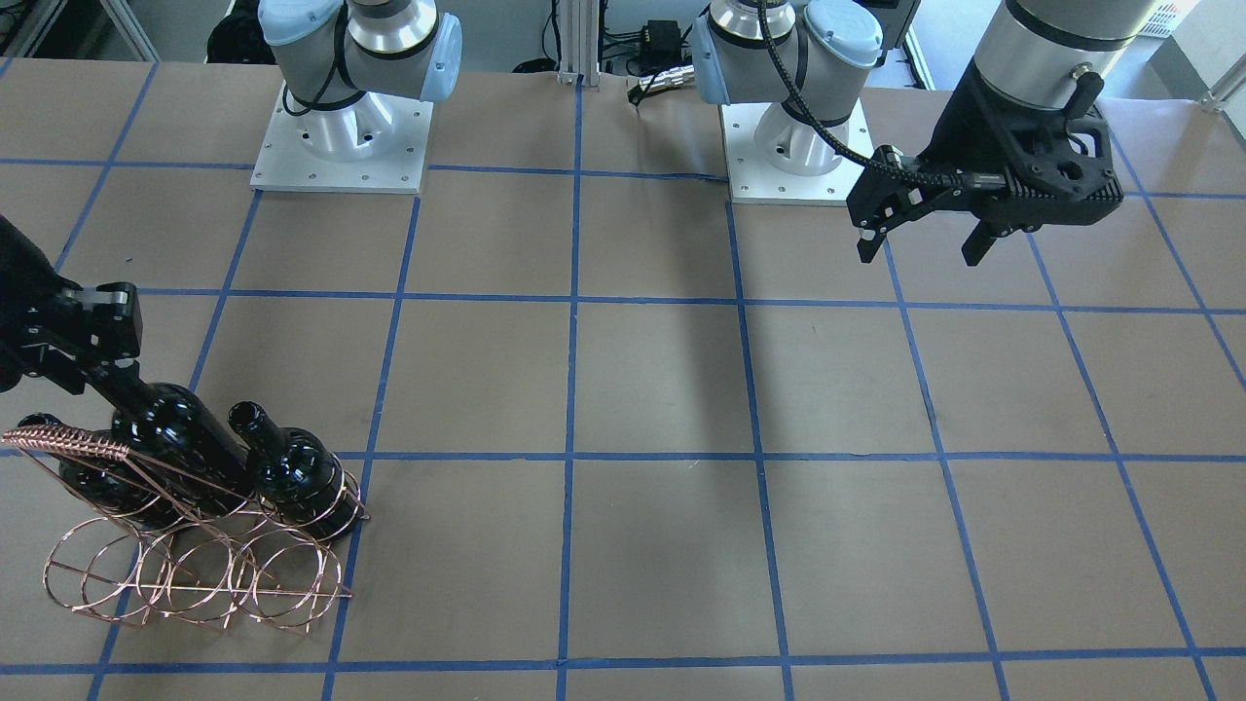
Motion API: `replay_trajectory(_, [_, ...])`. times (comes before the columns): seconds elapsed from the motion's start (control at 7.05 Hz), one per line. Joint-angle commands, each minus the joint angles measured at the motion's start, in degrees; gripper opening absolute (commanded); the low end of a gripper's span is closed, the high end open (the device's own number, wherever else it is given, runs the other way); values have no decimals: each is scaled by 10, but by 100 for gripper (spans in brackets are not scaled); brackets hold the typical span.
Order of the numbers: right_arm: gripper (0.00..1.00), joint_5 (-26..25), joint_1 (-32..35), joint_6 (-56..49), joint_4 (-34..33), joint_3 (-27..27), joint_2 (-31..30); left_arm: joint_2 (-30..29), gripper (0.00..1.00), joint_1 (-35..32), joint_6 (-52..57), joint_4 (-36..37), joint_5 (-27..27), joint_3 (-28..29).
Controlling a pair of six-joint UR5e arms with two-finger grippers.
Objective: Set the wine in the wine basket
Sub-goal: 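Carry the bottle to the copper rack and lay it in the empty slot, then open the right gripper and raise it above the rack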
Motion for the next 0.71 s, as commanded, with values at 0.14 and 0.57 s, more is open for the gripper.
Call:
replay_trajectory(0.14, [81,0,4,0,1,5,-4,0,100,0,0,0,0,0])
replay_trajectory(0.57, [86,-11,50,35,15,22,-56,0,100,0,1,-1,1,-1])
